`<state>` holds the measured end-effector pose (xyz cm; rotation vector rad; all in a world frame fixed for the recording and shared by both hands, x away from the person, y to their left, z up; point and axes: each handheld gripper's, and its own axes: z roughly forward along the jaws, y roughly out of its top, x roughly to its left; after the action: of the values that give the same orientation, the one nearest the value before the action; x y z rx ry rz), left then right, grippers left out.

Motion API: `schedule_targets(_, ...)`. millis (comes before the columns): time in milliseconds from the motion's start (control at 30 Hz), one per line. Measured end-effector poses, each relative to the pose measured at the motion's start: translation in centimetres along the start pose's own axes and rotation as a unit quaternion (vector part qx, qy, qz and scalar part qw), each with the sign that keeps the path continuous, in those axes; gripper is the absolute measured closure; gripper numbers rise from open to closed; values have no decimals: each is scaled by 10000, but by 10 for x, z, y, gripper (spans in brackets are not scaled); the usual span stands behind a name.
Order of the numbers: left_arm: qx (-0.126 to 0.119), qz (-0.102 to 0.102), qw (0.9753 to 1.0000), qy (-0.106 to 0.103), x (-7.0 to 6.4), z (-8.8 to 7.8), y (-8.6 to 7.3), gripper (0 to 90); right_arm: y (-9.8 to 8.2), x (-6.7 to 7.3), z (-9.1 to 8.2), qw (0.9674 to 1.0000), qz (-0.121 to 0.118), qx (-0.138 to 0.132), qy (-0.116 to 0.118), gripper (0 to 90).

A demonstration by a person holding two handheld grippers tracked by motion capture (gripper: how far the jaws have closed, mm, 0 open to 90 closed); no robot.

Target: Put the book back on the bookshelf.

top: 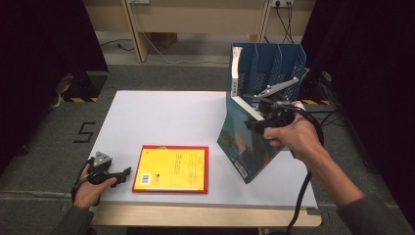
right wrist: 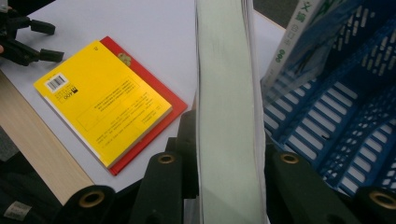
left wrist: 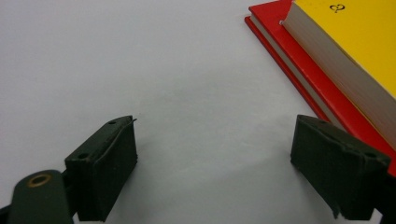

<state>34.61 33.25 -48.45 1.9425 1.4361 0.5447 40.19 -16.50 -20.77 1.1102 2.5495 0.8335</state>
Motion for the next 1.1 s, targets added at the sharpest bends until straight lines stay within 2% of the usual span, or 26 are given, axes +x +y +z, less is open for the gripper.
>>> schedule_targets(100,-4,-5,10000,0,0,0,0,132,-3,-4,-9,9999,61,-6,-95,738)
schedule_targets(167,-2,-14,10000,2,0,0,0,132,-4,-4,-14,9999,-17,-7,-163,738)
schedule_targets(233,-7,-41,10000,-4,0,0,0,130,-6,-6,-19,9998,1,-26,-218,738)
schedule_targets(367,-6,-46,10000,-1,0,1,0,128,-7,-11,-31,9994,110,-72,-324,738)
schedule_targets(533,3,-58,10000,12,-1,1,1,124,-6,-20,-46,9983,163,-151,-530,738)
schedule_targets(667,10,-57,10000,18,-1,1,1,121,-3,-32,-56,9969,285,-107,-730,738)
schedule_targets(833,10,-62,10000,21,-1,1,1,119,4,-48,-60,9944,384,-61,-980,738)
schedule_targets(1100,9,-64,10000,22,-1,2,1,116,21,-71,-56,9914,601,-100,-1157,738)
